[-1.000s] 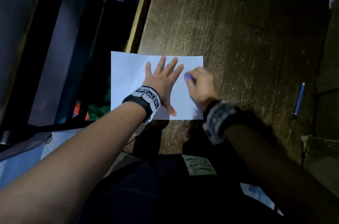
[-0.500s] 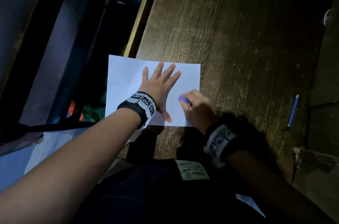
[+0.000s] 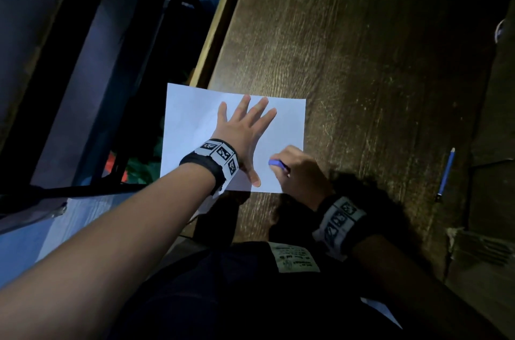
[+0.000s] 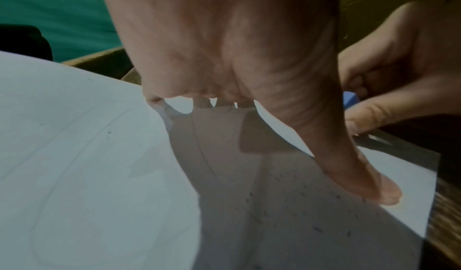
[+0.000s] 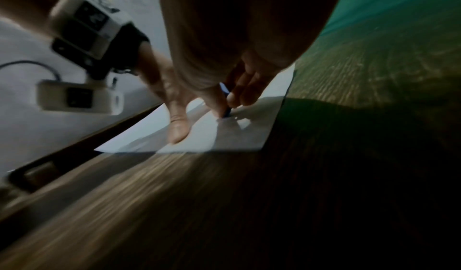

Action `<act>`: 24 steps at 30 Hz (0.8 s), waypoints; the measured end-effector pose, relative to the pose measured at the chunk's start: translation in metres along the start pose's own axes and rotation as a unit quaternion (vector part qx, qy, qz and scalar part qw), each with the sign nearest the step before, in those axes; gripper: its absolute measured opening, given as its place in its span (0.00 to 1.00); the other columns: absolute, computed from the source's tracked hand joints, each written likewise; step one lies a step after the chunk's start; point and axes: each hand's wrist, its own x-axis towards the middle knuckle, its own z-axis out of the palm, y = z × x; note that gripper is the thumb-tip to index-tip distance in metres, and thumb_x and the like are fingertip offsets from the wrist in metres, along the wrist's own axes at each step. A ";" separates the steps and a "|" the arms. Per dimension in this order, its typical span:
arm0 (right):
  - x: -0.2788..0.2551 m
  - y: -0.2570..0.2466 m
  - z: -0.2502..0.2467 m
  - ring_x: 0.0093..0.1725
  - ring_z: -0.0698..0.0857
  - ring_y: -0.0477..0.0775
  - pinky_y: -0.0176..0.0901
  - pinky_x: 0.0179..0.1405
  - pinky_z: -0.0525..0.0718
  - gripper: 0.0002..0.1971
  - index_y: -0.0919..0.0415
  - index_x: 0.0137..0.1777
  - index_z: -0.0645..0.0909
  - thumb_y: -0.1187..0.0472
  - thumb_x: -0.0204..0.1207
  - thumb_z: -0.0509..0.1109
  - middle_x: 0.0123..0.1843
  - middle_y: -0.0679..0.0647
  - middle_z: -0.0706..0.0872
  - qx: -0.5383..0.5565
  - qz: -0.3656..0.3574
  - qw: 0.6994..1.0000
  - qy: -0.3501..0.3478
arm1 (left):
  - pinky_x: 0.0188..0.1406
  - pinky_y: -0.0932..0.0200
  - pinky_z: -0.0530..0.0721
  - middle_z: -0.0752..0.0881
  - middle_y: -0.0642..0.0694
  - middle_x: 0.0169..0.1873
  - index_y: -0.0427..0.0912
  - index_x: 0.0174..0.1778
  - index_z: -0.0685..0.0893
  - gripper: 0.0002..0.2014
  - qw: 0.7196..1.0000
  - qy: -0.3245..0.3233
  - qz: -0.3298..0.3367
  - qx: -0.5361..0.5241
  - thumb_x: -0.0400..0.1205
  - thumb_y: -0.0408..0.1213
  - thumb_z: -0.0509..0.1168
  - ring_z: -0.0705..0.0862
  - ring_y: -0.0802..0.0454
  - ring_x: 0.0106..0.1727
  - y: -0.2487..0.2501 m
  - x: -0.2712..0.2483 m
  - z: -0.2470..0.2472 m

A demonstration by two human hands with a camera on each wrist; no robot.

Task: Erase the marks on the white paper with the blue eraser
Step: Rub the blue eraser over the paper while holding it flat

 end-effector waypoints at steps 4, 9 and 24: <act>0.061 0.016 -0.012 0.40 0.82 0.54 0.44 0.45 0.81 0.04 0.64 0.48 0.87 0.67 0.78 0.71 0.42 0.57 0.83 0.012 0.049 0.995 0.080 | 0.80 0.17 0.45 0.27 0.50 0.87 0.54 0.86 0.26 0.86 1.000 -0.008 -0.002 0.000 0.45 0.80 0.77 0.29 0.37 0.87 0.001 -0.001 -0.003; 0.036 0.001 -0.002 0.37 0.83 0.58 0.48 0.39 0.83 0.03 0.68 0.45 0.87 0.72 0.75 0.72 0.40 0.60 0.83 -0.003 0.038 0.992 0.119 | 0.80 0.18 0.46 0.28 0.50 0.87 0.54 0.87 0.27 0.86 1.000 -0.003 -0.006 0.007 0.45 0.81 0.77 0.30 0.37 0.88 0.002 -0.001 -0.002; 0.003 -0.005 0.011 0.42 0.84 0.59 0.47 0.42 0.82 0.05 0.64 0.47 0.87 0.67 0.76 0.70 0.43 0.59 0.85 0.004 0.037 0.999 0.025 | 0.79 0.17 0.45 0.27 0.50 0.87 0.54 0.87 0.27 0.86 1.000 0.001 -0.002 0.001 0.46 0.80 0.77 0.29 0.36 0.87 -0.001 0.002 0.001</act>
